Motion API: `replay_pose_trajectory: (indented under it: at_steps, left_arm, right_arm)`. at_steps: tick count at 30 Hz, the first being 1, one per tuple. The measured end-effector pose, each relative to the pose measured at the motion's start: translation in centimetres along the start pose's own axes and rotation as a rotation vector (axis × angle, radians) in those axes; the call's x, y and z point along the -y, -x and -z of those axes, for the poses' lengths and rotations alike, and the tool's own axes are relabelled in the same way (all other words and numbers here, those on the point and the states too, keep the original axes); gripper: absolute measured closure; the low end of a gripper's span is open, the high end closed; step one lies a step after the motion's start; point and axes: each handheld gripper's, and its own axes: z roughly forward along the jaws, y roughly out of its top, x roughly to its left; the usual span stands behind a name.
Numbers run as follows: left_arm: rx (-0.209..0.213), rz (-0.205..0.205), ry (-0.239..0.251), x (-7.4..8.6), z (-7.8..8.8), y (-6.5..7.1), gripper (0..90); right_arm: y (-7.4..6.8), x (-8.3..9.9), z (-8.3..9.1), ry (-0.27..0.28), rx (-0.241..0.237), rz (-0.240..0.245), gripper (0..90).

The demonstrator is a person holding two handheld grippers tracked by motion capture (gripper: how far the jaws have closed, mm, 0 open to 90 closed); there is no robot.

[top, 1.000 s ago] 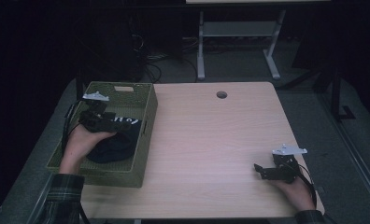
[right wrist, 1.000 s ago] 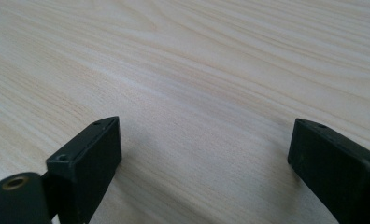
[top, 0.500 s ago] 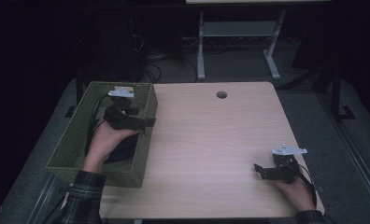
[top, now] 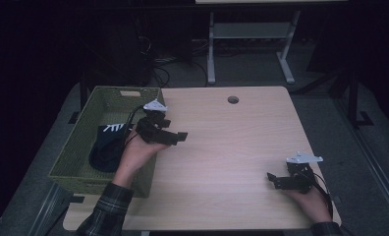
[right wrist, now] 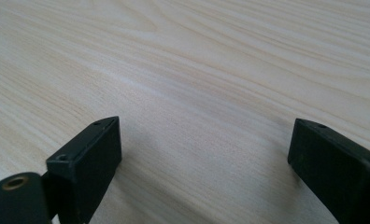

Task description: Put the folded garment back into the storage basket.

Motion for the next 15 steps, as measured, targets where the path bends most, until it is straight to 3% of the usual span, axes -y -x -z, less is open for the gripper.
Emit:
replay_pose_trajectory:
  at_steps: [15]
  left_arm:
    - [0.016, -0.030, 0.005, 2.6, -4.4, 3.3, 16.0]
  right_arm:
    - [0.0, 0.0, 0.0, 0.000, 0.001, 0.000, 9.4]
